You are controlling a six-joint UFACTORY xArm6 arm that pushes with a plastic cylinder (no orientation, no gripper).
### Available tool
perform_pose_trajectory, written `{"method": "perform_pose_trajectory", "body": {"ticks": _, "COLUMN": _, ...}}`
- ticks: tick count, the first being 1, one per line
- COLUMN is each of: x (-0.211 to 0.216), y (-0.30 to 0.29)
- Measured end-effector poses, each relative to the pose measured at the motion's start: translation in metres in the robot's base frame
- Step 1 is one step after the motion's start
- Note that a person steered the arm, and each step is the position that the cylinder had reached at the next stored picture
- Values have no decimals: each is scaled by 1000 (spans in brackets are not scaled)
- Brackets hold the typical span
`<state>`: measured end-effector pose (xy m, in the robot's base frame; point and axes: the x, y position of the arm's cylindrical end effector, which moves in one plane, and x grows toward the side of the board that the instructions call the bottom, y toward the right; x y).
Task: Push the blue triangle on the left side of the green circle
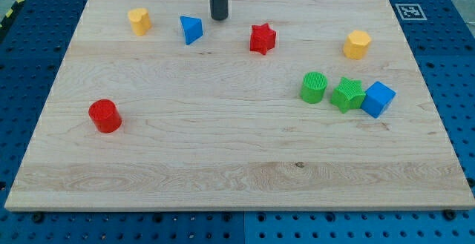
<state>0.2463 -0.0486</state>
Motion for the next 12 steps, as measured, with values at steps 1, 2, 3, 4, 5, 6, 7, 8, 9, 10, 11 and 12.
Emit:
{"method": "perform_pose_trajectory", "body": {"ticks": 1, "x": 8, "y": -38}}
{"method": "perform_pose_trajectory", "body": {"ticks": 2, "x": 60, "y": -33}}
{"method": "perform_pose_trajectory", "body": {"ticks": 3, "x": 127, "y": 7}}
{"method": "perform_pose_trajectory", "body": {"ticks": 4, "x": 155, "y": 31}}
{"method": "perform_pose_trajectory", "body": {"ticks": 5, "x": 112, "y": 26}}
{"method": "perform_pose_trajectory", "body": {"ticks": 6, "x": 75, "y": -14}}
{"method": "perform_pose_trajectory", "body": {"ticks": 7, "x": 68, "y": -72}}
{"method": "perform_pose_trajectory", "body": {"ticks": 8, "x": 93, "y": -78}}
{"method": "perform_pose_trajectory", "body": {"ticks": 9, "x": 134, "y": -5}}
{"method": "perform_pose_trajectory", "body": {"ticks": 10, "x": 164, "y": 51}}
{"method": "perform_pose_trajectory", "body": {"ticks": 11, "x": 165, "y": 57}}
{"method": "perform_pose_trajectory", "body": {"ticks": 12, "x": 162, "y": 17}}
